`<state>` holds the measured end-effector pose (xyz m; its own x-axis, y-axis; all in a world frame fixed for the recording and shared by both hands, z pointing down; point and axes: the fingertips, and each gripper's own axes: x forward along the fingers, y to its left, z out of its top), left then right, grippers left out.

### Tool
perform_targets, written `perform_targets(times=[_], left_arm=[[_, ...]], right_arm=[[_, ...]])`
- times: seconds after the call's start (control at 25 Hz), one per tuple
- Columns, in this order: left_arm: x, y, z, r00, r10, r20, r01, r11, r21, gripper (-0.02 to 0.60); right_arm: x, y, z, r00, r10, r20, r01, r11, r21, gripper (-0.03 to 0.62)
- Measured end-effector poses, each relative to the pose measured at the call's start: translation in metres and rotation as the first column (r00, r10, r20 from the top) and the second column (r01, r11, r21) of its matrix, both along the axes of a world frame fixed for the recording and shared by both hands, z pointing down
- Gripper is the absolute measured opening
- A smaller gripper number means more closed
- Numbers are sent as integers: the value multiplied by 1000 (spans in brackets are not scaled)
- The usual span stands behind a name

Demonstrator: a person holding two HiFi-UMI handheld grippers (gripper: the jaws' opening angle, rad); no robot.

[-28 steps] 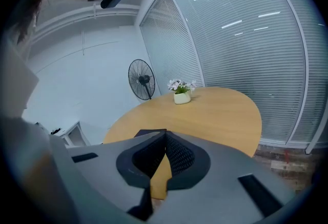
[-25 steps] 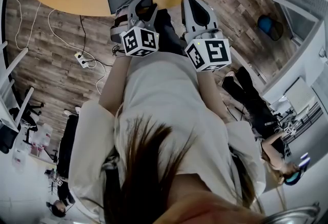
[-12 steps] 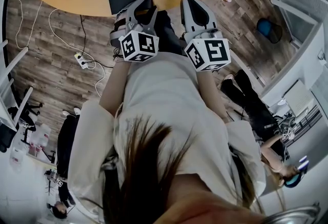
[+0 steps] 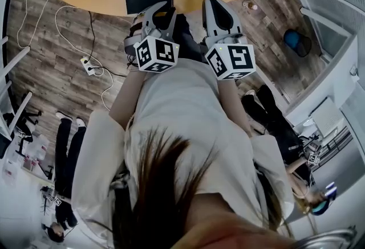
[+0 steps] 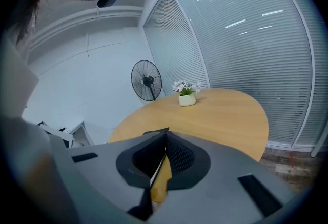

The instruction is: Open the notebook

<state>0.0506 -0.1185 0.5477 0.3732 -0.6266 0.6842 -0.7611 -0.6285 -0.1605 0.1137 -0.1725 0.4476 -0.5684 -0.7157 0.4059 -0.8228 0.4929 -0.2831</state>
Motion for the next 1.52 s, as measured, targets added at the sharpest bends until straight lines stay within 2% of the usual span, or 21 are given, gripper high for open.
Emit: perform_targets(times=[0.24, 0.92, 1.52], left_arm=[[-10, 2, -20, 995, -86, -57, 86, 996, -2, 89], [-36, 8, -51, 980, -169, -110, 177, 982, 68, 52], [-70, 18, -83, 957, -247, -155, 267, 955, 129, 35]], right_arm=[[-5, -2, -3, 1000, -20, 2, 20, 1000, 9, 2], [-37, -6, -16, 996, -94, 3, 94, 995, 44, 2], [-61, -5, -31, 991, -135, 0, 134, 988, 82, 0]])
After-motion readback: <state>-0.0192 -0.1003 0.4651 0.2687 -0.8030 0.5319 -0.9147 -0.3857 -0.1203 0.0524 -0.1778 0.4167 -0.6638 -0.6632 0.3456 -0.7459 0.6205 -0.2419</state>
